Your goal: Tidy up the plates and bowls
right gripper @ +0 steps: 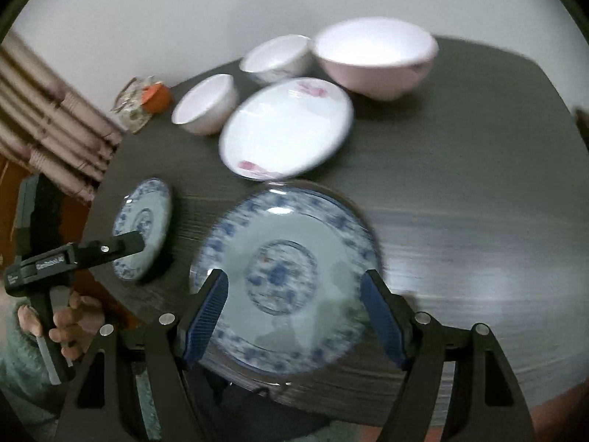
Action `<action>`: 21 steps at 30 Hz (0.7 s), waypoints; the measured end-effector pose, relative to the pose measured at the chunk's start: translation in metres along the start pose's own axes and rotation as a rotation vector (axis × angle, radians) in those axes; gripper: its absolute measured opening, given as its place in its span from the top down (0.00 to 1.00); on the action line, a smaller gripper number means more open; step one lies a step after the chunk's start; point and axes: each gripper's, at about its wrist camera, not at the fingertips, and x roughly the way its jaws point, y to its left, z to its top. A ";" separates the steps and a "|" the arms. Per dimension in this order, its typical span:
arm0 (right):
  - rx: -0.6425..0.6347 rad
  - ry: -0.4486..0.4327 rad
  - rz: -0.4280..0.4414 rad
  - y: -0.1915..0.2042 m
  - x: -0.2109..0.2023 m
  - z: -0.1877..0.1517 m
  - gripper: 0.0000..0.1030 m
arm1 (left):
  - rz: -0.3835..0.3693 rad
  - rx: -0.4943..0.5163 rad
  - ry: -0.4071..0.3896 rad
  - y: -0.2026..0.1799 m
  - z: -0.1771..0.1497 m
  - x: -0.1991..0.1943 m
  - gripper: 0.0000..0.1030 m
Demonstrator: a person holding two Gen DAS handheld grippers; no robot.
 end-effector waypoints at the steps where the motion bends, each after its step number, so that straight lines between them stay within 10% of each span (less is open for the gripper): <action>1: 0.018 0.014 0.009 -0.007 0.002 -0.002 0.30 | -0.009 -0.017 0.011 0.001 0.000 0.005 0.36; 21: 0.281 0.057 0.158 -0.087 0.038 -0.027 0.46 | -0.024 -0.090 0.121 0.002 0.001 0.048 0.36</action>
